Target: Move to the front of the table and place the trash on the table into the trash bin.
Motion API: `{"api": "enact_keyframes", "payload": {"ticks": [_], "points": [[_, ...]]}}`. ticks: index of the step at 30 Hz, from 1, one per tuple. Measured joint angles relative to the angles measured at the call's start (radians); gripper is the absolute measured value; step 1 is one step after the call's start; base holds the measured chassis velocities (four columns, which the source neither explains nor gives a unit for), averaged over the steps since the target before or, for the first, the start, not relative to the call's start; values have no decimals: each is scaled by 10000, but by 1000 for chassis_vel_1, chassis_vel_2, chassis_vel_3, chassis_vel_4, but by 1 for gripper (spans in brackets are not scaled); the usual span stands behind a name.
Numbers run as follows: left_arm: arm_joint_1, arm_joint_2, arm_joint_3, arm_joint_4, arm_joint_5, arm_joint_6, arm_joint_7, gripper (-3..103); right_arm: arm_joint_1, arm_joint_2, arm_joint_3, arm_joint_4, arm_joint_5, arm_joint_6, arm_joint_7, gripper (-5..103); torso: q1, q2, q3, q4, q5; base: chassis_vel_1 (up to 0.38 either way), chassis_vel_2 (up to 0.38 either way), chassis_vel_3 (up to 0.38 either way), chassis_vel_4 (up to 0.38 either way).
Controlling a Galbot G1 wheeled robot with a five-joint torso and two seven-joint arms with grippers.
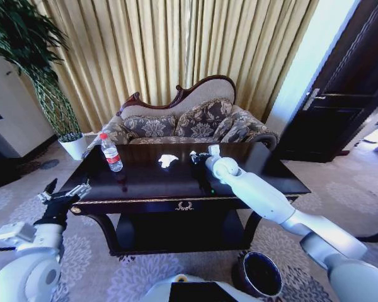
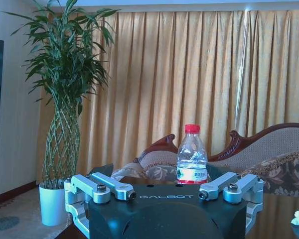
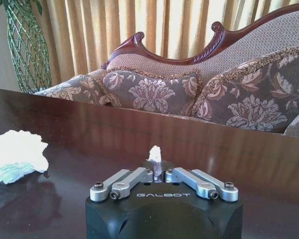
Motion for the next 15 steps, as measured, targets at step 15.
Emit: {"api": "enact_keyframes", "payload": {"ticks": [15], "points": [[-11, 8, -28, 75, -17, -43, 12, 100, -74, -57, 34, 226, 12, 5, 21, 0, -1, 0, 0, 1, 1, 0, 0, 0, 0]]}}
